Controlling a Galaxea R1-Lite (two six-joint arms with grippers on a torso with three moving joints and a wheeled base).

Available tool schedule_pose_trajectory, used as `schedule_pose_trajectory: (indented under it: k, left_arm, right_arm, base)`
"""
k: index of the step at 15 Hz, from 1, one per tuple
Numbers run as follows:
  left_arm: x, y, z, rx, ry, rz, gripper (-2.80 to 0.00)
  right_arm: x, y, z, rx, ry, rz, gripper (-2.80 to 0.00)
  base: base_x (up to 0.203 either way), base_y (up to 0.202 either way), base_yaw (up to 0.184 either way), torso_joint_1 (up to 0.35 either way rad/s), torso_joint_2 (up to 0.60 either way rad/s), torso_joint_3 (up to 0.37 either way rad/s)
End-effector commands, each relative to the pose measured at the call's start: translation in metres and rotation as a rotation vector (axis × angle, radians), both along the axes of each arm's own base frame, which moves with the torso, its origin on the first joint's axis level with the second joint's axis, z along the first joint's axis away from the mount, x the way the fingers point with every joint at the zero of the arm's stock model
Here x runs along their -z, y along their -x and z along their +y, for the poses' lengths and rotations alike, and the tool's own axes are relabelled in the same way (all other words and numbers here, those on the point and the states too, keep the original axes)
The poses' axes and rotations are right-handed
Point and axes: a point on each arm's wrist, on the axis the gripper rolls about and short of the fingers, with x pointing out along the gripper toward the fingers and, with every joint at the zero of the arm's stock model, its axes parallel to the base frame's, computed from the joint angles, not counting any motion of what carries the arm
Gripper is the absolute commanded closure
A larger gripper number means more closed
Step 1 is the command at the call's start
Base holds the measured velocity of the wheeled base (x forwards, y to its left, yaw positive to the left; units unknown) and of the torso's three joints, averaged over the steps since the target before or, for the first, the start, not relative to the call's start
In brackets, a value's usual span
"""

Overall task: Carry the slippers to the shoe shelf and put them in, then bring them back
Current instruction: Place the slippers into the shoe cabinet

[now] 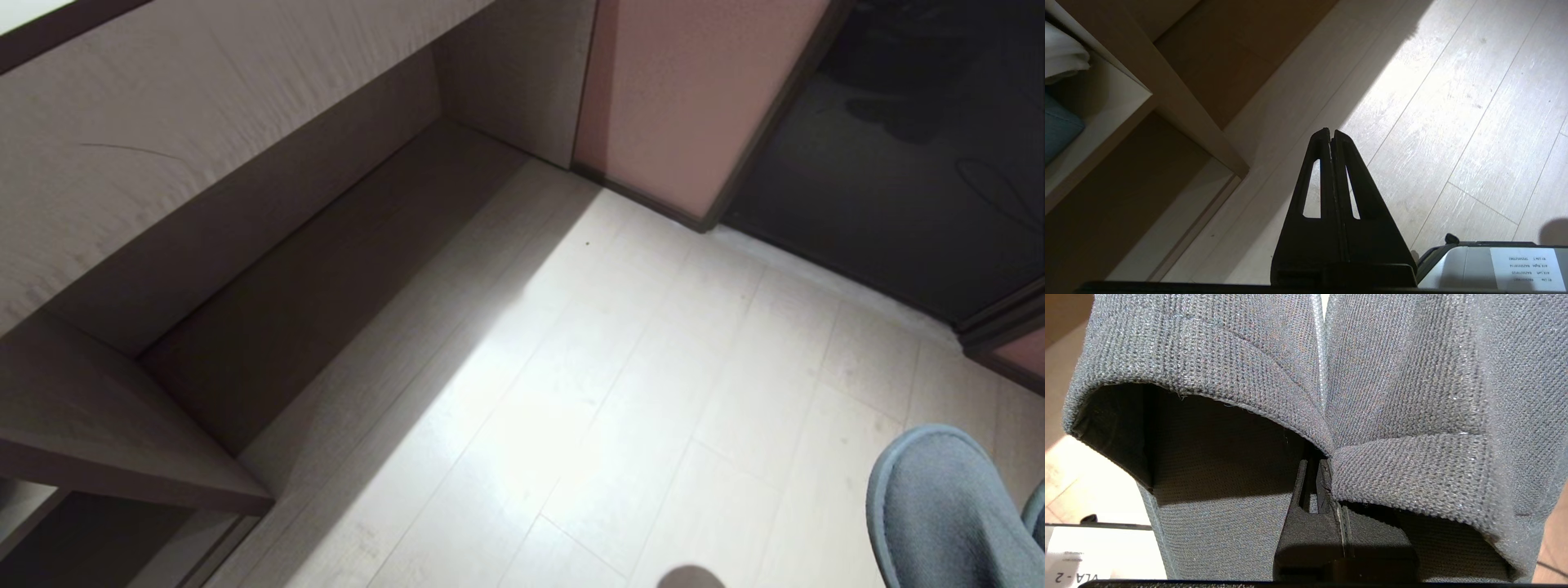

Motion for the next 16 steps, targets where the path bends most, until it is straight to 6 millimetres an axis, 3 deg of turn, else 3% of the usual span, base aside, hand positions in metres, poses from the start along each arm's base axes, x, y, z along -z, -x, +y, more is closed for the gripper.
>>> schedule_pose_trajectory:
  k: [1,16]
  left_arm:
    - [-0.0001,-0.0001,0.0000,0.000,0.000,0.000,0.00]
    - [-0.0001,-0.0001,0.0000,0.000,0.000,0.000,0.00]
  right_arm:
    - [0.0003,-0.0002,0.0000,0.001,-0.003,0.003,0.00]
    - [-0.0001,-0.0001,0.0000,-0.001,0.015,0.000,0.00]
  base:
    - [0.000,0.000,0.000,0.000,0.00,0.200]
    - [0.000,0.000,0.000,0.001,0.00,0.203]
